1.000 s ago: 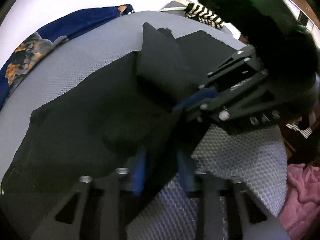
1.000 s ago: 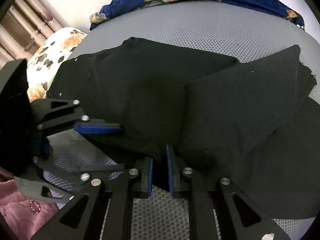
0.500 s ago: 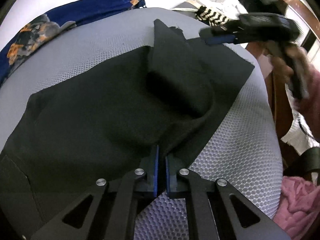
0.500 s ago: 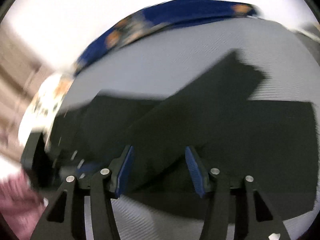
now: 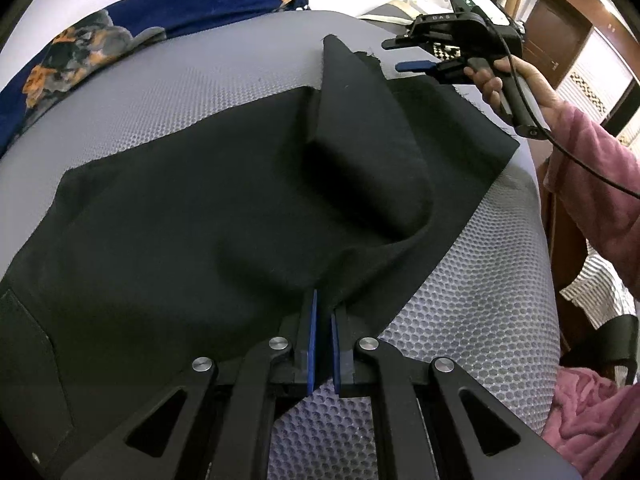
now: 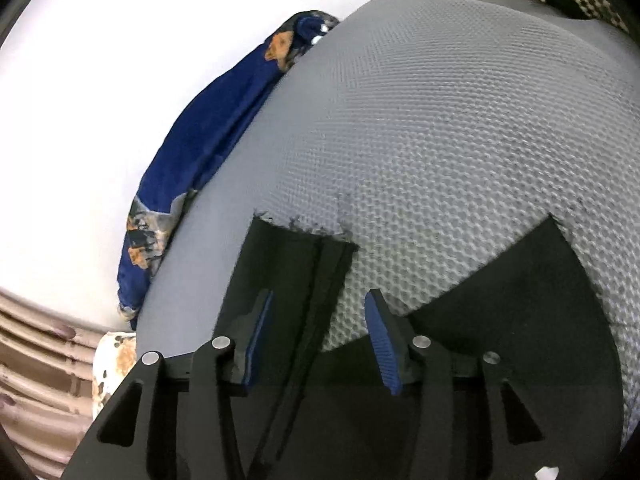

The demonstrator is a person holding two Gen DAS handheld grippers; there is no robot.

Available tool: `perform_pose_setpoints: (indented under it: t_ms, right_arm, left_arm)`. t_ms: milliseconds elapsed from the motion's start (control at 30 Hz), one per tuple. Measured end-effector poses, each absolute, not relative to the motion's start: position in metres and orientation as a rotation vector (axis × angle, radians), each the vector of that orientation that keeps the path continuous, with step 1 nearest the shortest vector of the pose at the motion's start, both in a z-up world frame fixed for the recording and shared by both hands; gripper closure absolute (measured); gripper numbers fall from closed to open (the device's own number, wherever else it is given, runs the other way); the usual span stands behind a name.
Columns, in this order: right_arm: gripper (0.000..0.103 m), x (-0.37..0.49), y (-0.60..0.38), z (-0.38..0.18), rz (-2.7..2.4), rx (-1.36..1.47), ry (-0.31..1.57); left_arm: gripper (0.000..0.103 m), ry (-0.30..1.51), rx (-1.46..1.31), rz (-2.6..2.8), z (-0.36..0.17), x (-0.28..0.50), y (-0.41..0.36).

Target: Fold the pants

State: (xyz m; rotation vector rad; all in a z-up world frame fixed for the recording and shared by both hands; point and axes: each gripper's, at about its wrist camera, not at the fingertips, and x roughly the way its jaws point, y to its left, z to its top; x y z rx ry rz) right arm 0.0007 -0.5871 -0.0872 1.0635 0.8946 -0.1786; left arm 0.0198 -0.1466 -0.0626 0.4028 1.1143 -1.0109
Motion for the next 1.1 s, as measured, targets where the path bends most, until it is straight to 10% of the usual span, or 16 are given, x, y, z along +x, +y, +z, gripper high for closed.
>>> perform_pose_setpoints:
  t_ms: [1100]
  right_arm:
    - [0.099, 0.035, -0.583, -0.059, -0.177, 0.994, 0.832]
  left_arm:
    - [0.096, 1.149, 0.359, -1.004, -0.059, 0.022, -0.141]
